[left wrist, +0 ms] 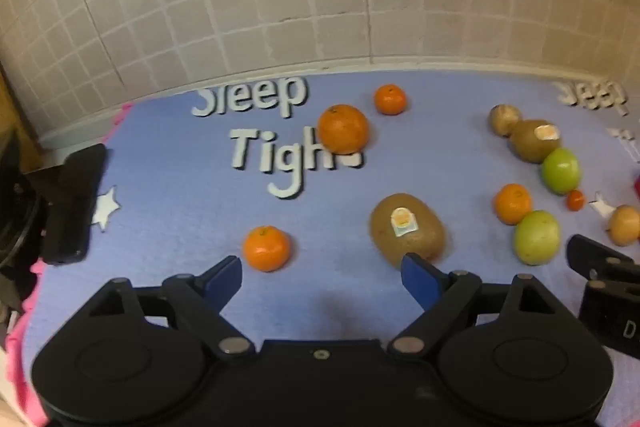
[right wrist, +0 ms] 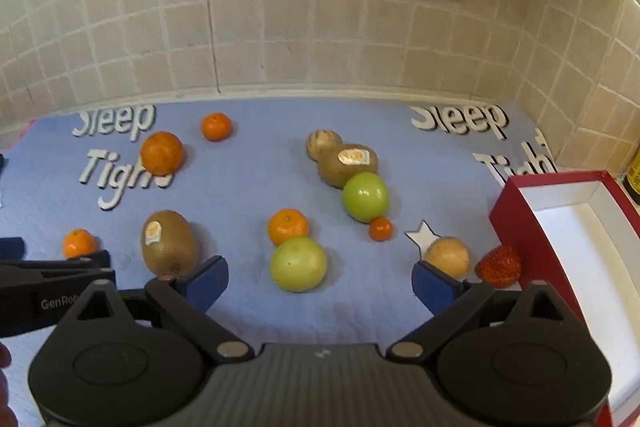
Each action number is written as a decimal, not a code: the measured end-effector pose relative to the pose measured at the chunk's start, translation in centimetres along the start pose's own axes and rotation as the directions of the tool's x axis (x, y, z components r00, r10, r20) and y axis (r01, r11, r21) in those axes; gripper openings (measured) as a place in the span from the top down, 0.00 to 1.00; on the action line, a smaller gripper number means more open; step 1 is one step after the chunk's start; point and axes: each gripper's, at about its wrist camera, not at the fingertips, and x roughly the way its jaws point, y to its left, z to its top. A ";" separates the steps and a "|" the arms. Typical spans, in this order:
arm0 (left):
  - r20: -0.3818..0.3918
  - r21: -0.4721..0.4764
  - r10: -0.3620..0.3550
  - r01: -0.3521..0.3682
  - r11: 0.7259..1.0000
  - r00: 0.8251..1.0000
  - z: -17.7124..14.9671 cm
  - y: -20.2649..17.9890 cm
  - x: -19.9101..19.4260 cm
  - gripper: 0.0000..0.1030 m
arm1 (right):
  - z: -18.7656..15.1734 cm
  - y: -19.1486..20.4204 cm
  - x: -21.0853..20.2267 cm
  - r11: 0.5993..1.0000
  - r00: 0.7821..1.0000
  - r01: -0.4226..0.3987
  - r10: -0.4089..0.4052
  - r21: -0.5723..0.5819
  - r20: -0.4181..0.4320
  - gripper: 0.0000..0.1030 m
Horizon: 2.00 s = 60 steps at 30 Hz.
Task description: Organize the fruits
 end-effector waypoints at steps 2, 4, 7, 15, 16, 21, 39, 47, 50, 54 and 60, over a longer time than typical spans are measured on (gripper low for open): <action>0.006 -0.009 -0.008 0.008 1.000 1.000 -0.4 0.3 0.0 0.00 | -0.2 0.1 -0.1 1.000 1.000 0.004 -0.004 -0.006 0.006 0.03; -0.012 -0.044 -0.063 0.063 0.997 0.998 -0.6 0.9 0.2 0.01 | -0.3 0.1 0.3 1.000 1.000 -0.007 0.007 -0.002 -0.012 0.03; -0.022 -0.103 -0.100 0.097 0.990 0.995 -0.8 1.6 0.3 0.01 | -0.5 0.2 0.6 1.000 1.000 -0.005 0.005 -0.003 -0.024 0.03; -0.042 -0.117 -0.094 0.088 0.989 0.995 -0.9 1.6 0.5 0.01 | -0.8 0.3 0.4 1.000 1.000 0.006 -0.006 -0.005 -0.016 0.03; -0.042 -0.110 -0.086 0.081 0.991 0.995 -1.0 1.4 0.5 0.01 | -0.8 0.3 0.5 1.000 1.000 0.006 -0.006 -0.006 -0.017 0.03; -0.051 -0.109 -0.089 0.083 0.991 0.995 -0.8 1.3 0.7 0.01 | -0.8 0.1 0.6 1.000 1.000 0.007 -0.007 -0.001 -0.025 0.03; -0.058 -0.060 -0.040 0.036 0.998 0.998 -0.6 0.5 0.9 0.01 | -0.9 0.1 0.8 1.000 0.999 0.019 -0.018 0.009 -0.041 0.03; -0.056 -0.055 -0.044 0.041 0.998 0.997 -0.6 0.3 0.9 0.01 | -0.8 0.1 0.6 1.000 0.999 0.021 -0.021 0.007 -0.037 0.03; -0.058 -0.055 -0.044 0.041 0.998 0.997 -0.6 0.3 0.9 0.01 | -0.8 0.1 0.6 1.000 0.999 0.022 -0.022 0.009 -0.037 0.03; -0.062 -0.056 -0.041 0.038 0.998 0.997 -0.6 0.3 1.0 0.01 | -0.8 0.1 0.6 1.000 0.999 0.023 -0.023 0.005 -0.033 0.03; -0.062 -0.051 -0.042 0.039 0.998 0.997 -0.5 0.2 1.2 0.01 | -0.8 0.1 0.7 1.000 0.999 0.027 -0.027 0.004 -0.033 0.03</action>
